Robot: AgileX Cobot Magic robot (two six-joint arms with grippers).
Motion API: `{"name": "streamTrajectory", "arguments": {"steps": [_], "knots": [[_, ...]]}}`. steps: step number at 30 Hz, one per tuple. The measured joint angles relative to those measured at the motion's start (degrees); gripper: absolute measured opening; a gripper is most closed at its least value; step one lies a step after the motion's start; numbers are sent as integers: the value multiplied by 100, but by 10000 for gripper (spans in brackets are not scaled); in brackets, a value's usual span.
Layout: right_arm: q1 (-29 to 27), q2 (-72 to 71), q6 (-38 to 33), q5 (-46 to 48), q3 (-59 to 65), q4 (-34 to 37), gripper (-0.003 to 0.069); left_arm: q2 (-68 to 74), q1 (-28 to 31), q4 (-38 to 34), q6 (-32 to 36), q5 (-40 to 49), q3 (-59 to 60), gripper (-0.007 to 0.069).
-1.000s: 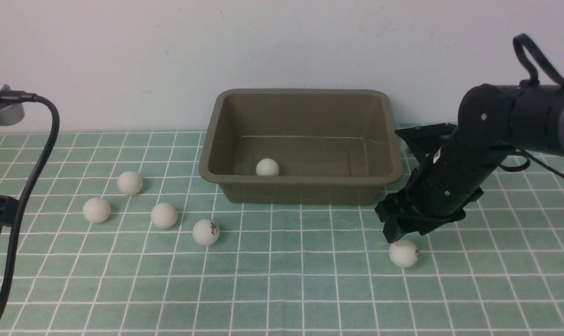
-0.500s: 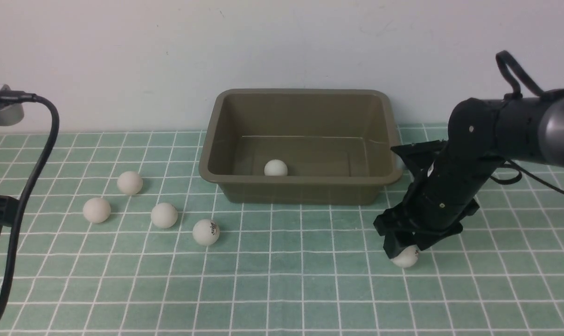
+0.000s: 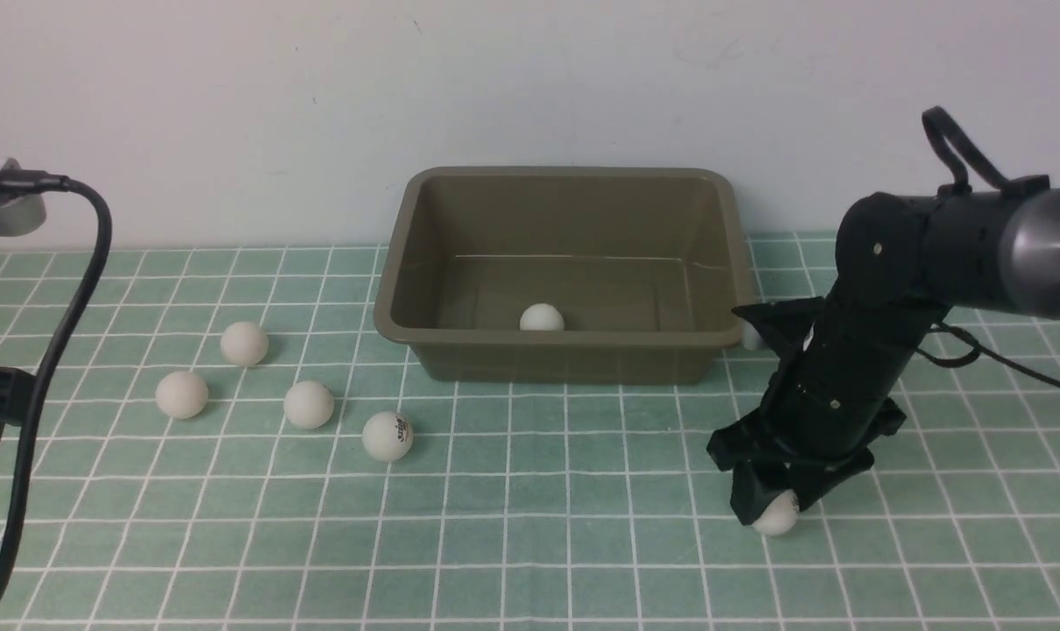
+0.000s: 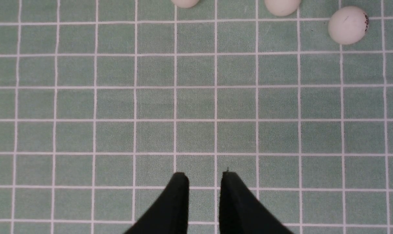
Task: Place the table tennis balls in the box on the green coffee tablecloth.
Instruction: 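Reach for and grasp a ping pong ball on the table, then release the ping pong ball into the bin and lift the gripper away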
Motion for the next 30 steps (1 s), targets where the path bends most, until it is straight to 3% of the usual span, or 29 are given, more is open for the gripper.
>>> {"name": "streamTrajectory", "arguments": {"steps": [5,11,20,26,30], "knots": [[0,-5,-111,-1369,-607,-125,365,0,0,0,0,0,0,125],[0,259,-116,-2478,-651,-846,365,0,0,0,0,-24,0,125],[0,1324,-127,-2560,-652,-1228,371,0,0,-5,0,-24,0,125],[0,1374,-239,-2661,-656,-1228,466,0,0,-5,5,-24,0,125],[0,1374,-249,-2680,-692,-1223,479,0,0,-5,5,-31,0,125]]}}
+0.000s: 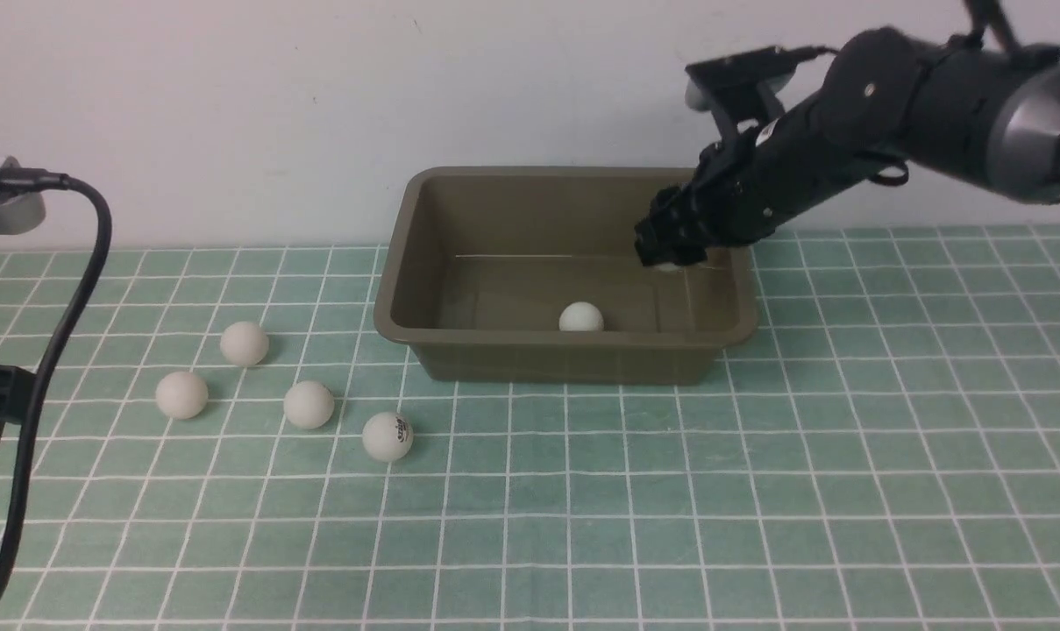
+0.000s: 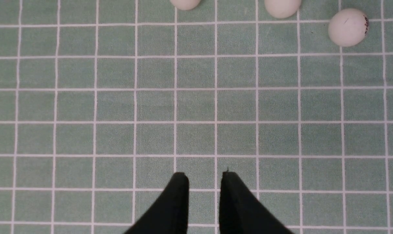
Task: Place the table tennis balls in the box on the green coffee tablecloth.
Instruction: 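Release the ping pong ball into the bin and lift the gripper away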
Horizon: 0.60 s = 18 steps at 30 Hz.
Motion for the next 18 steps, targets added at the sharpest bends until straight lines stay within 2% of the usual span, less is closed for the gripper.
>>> {"name": "streamTrajectory", "arguments": {"steps": [11,16,18], "knots": [[0,-297,6,1272,-1652,-114,465,45,0,13,198,-854,0,125],[0,-528,125,2091,-2671,-367,416,357,0,7,235,-1359,0,125],[0,-641,256,2705,-3135,-616,373,595,0,39,243,-1500,0,129]]}}
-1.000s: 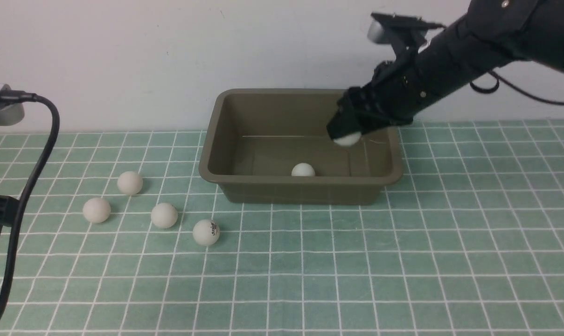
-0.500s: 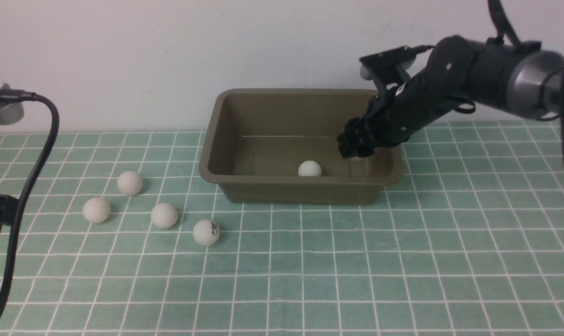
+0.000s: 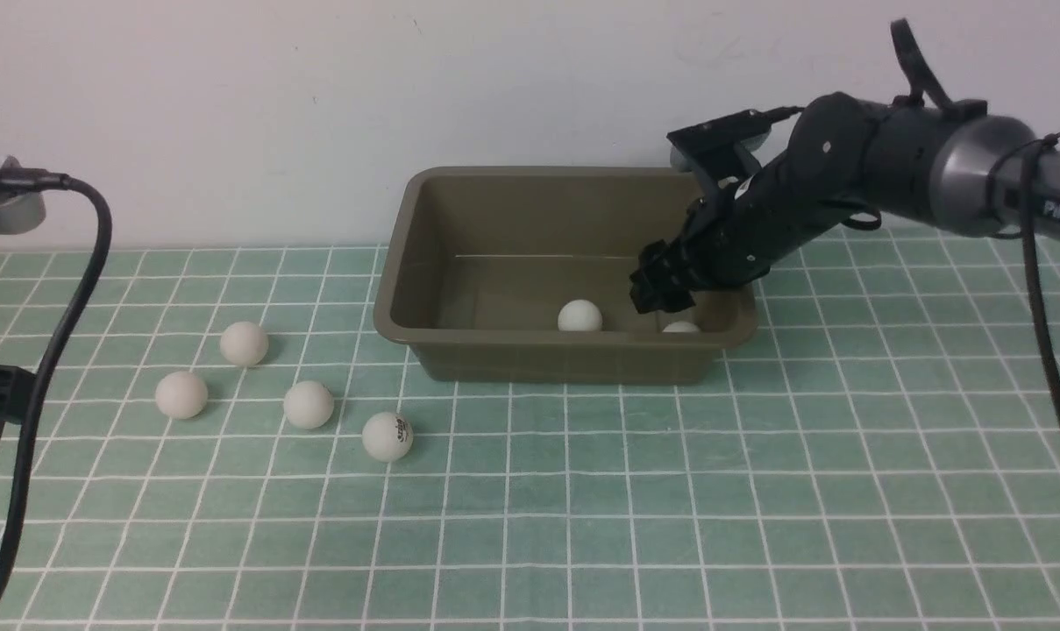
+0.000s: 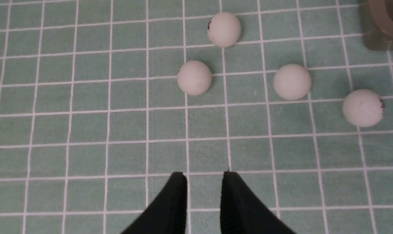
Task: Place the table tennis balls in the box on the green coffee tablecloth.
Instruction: 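Reach for and grasp a ping pong ball on the table beside the basket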
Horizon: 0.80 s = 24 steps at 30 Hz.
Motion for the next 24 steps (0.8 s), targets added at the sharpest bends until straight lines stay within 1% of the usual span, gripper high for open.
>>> {"name": "streamTrajectory", "arguments": {"steps": [4,8,11,12,14,17,18,20,23,24], "knots": [[-68,-245,416,265,-572,-401,287,552,0,132,5,-269,0,155],[-212,-737,709,374,-591,-742,208,1076,0,316,5,-600,0,195],[-288,-1028,758,393,-514,-860,177,1348,0,411,5,-787,0,228],[-325,-1219,781,402,-465,-921,160,1503,0,463,5,-918,0,261],[-393,-1648,788,407,-286,-1038,125,1796,0,503,-5,-1208,0,304],[-509,-2396,800,409,139,-1212,75,2018,0,510,-12,-1509,0,347],[-549,-2737,806,409,374,-1315,47,2059,0,510,-11,-1563,0,354],[-602,-3235,811,409,820,-1444,17,2210,0,510,-11,-1775,0,377],[-633,-3837,811,415,1415,-1602,-3,2390,0,512,-11,-2005,0,400],[-637,-4306,811,427,1777,-1670,-9,2445,0,512,-11,-2088,0,404]]}}
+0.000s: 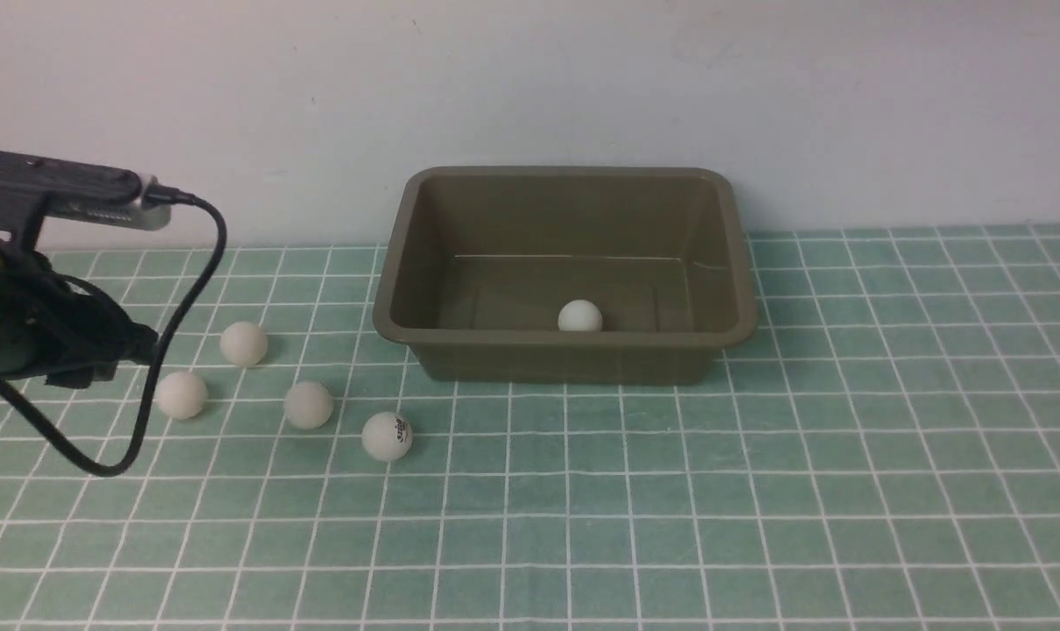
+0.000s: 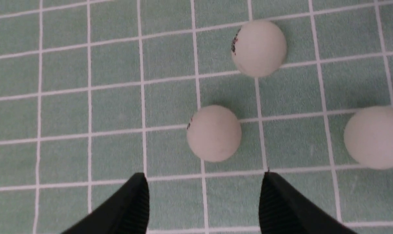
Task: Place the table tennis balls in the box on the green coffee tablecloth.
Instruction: 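Reach for and grasp a ping pong ball on the table beside the basket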
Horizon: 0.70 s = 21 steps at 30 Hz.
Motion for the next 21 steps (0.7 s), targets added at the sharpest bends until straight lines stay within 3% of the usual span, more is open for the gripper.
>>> {"name": "streamTrajectory", "arguments": {"steps": [10,21], "knots": [[0,-3018,69,44,2503,-140,-16,571,0,13,-155,-859,0,409],[0,-5734,1137,-31,4197,-195,-16,1205,0,13,-287,-1047,0,409]]}}
